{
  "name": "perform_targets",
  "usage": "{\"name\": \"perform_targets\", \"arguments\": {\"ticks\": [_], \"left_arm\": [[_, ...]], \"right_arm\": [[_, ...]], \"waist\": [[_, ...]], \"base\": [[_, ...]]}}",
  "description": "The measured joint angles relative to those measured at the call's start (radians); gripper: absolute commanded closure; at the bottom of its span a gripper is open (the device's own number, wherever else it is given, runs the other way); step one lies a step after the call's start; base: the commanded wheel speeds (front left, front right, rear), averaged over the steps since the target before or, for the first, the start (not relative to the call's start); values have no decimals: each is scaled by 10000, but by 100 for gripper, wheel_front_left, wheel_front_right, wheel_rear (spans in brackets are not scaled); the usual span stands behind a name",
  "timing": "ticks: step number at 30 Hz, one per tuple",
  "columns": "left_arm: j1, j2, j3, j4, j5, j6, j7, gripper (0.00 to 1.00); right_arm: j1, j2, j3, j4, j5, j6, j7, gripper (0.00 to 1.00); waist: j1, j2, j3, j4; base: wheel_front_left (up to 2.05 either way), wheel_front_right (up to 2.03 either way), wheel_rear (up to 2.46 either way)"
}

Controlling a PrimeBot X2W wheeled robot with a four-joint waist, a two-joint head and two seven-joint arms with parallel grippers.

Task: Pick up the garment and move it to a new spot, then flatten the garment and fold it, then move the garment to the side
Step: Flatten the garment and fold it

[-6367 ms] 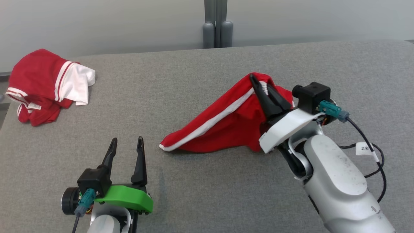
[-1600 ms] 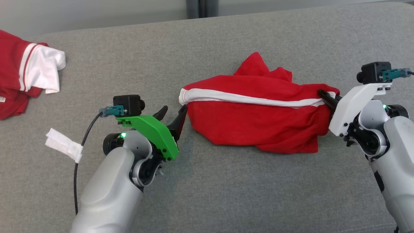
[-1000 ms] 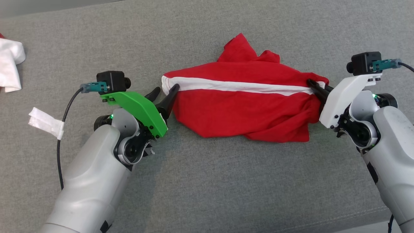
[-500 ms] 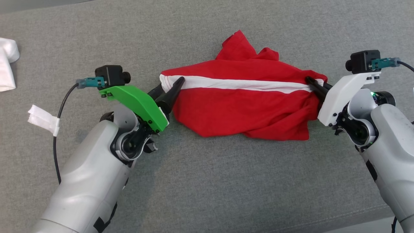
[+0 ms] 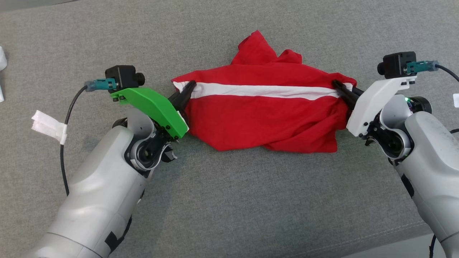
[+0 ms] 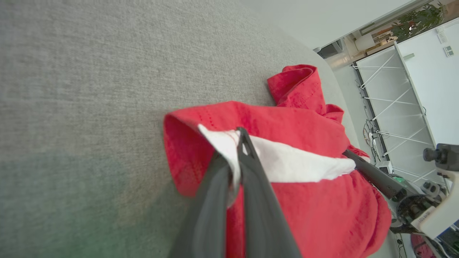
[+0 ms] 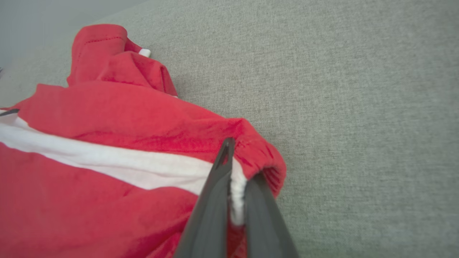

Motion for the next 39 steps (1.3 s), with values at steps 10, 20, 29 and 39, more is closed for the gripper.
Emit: {"name": "perform_targets", "arguments": {"ticks": [10, 20, 29, 39], "left_arm": [[35, 412, 12, -968, -677, 0, -617, 100], [259, 1684, -84, -3212, -709, 0, -1001, 100], [190, 3080, 255, -6004, -105, 598, -947, 100], [-290, 3971, 742, -8427, 374, 1808, -568, 100]], "right_arm": [[-76, -79, 102, 33, 201, 0, -683, 100], [-50, -535, 151, -1361, 222, 0, -1593, 100], [355, -725, -527, -3716, 163, 0, -1356, 100], [802, -407, -1935, -5898, -591, -2, 169, 100]], "waist": [[0, 0, -322, 134], [0, 0, -1441, 327], [0, 0, -3063, 444], [-1, 0, -4201, 531]], "base": [[0, 0, 0], [0, 0, 0], [0, 0, 0], [0, 0, 0]]}}
